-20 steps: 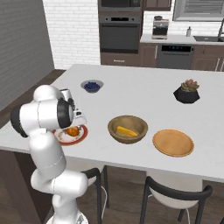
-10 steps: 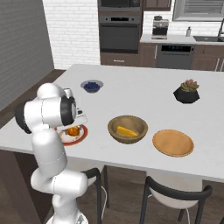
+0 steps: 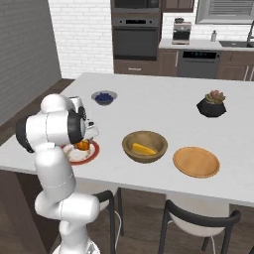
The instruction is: Pick the chicken drumstick and corn from their plates and place them in the bowl. Then put the bowl in the fridge.
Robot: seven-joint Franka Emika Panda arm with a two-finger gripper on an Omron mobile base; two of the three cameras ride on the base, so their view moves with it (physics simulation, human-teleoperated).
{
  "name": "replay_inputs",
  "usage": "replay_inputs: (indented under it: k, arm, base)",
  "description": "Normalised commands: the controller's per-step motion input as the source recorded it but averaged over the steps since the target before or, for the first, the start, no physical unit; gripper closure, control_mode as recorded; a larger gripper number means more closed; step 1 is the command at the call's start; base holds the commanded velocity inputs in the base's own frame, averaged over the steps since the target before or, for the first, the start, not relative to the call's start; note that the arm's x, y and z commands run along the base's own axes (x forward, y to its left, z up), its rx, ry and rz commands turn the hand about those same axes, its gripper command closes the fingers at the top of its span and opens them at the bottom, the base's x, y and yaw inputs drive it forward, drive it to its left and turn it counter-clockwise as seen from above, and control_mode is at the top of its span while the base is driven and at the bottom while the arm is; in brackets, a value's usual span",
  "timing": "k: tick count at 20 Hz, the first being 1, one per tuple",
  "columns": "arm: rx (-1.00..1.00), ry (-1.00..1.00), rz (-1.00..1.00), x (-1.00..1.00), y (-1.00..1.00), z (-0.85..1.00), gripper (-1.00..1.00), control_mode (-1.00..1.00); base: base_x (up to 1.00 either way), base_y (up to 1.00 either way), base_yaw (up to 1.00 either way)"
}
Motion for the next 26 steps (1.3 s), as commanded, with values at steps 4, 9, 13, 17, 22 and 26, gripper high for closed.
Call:
replay_inputs:
  k: [4, 9, 13, 17, 22, 26]
  arm:
    - [0.23, -0.29, 0.00, -0.18, -0.23, 0.88, 1.00, -1.00]
    - [0.04, -0.08, 0.00, -0.15, -0.63, 0.83, 1.00, -1.00]
    - [0.00, 0.00, -0.04, -0.17, -0.86, 0.92, 1.00, -1.00]
    - [0.00, 0.00, -0.12, 0.00, -1.00, 0.69, 1.00, -1.00]
    - [0.01, 0.00, -0.18, 0.00, -1.00, 0.34, 1.00, -1.00]
    - [0.00, 0.00, -0.10, 0.00, -0.97, -0.17, 1.00, -1.00]
  base:
    - [0.00, 0.00, 0.00]
    - [0.00, 0.00, 0.00]
    - [0.00, 0.00, 0.00]
    - [0.00, 0.00, 0.00]
    - [0.00, 0.00, 0.00]
    - [0.00, 0.00, 0.00]
